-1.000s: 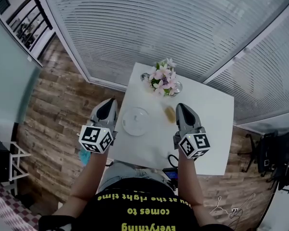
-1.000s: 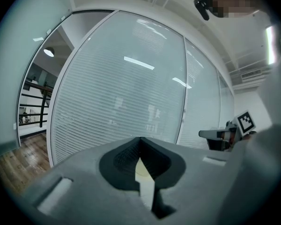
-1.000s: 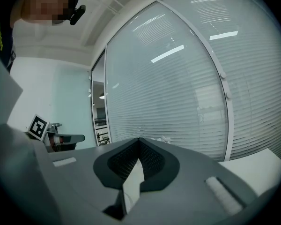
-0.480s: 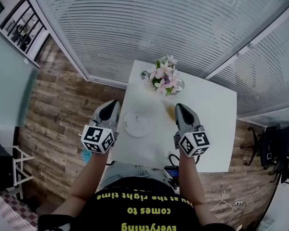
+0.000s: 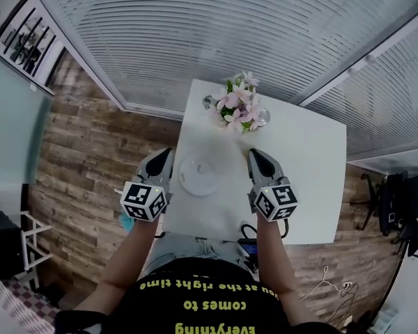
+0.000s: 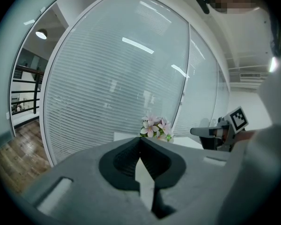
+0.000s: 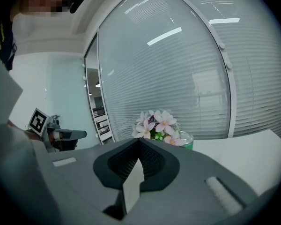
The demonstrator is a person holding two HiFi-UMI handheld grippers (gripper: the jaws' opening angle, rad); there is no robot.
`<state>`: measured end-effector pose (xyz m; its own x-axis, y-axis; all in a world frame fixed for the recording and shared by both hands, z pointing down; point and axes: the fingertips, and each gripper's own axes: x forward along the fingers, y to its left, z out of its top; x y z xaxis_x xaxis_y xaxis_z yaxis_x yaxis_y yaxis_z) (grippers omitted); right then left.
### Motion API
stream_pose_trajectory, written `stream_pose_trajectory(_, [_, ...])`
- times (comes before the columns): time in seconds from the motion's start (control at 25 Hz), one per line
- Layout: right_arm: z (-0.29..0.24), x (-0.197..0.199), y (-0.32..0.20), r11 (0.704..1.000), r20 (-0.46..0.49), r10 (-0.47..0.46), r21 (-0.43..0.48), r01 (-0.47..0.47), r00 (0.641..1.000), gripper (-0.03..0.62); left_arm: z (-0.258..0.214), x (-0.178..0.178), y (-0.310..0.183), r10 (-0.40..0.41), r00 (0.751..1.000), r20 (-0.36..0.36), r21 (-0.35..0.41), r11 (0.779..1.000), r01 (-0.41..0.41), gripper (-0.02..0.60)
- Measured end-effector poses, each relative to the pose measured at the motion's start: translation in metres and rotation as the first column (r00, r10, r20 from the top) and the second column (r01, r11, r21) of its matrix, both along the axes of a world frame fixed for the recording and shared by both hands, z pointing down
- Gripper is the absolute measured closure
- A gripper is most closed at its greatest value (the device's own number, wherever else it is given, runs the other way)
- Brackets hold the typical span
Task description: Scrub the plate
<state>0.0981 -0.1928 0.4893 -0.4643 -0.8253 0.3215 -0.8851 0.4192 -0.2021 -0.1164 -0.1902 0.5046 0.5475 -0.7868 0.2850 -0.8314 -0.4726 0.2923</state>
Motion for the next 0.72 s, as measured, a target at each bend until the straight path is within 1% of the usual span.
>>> stream_pose_trajectory(0.16, [0.019, 0.002, 0.004, 0.999, -0.004, -0.003, -0.040, 0.003, 1.000, 0.588, 0.014, 0.000, 0.004, 0.009, 1.000, 0.012, -0.034, 0.999, -0.009, 0.581])
stream_pose_trajectory(0.28, [0.033, 0.007, 0.005, 0.998, -0.025, 0.000, -0.070, -0.002, 1.000, 0.588, 0.024, 0.001, 0.005, 0.019, 1.000, 0.015, -0.059, 0.998, -0.018, 0.581])
stream_pose_trajectory(0.36, [0.044, 0.014, 0.004, 0.996, -0.051, 0.006, -0.092, -0.011, 0.999, 0.588, 0.031, 0.002, 0.006, 0.023, 1.000, 0.017, -0.073, 0.997, -0.022, 0.581])
stream_pose_trajectory(0.52, [0.072, 0.037, 0.002, 0.989, -0.133, 0.032, -0.140, -0.051, 0.991, 0.585, 0.043, -0.003, 0.006, 0.016, 0.999, 0.030, -0.097, 0.995, -0.013, 0.581])
stream_pose_trajectory(0.6, [0.083, 0.049, 0.001, 0.985, -0.168, 0.040, -0.160, -0.067, 0.985, 0.534, 0.049, -0.005, 0.006, 0.015, 0.999, 0.031, -0.111, 0.994, -0.011, 0.581])
stream_pose_trajectory(0.72, [0.102, 0.062, -0.001, 0.981, -0.250, 0.023, -0.183, -0.070, 0.968, 0.492, 0.058, -0.005, 0.005, 0.020, 0.999, 0.039, -0.124, 0.992, -0.015, 0.581])
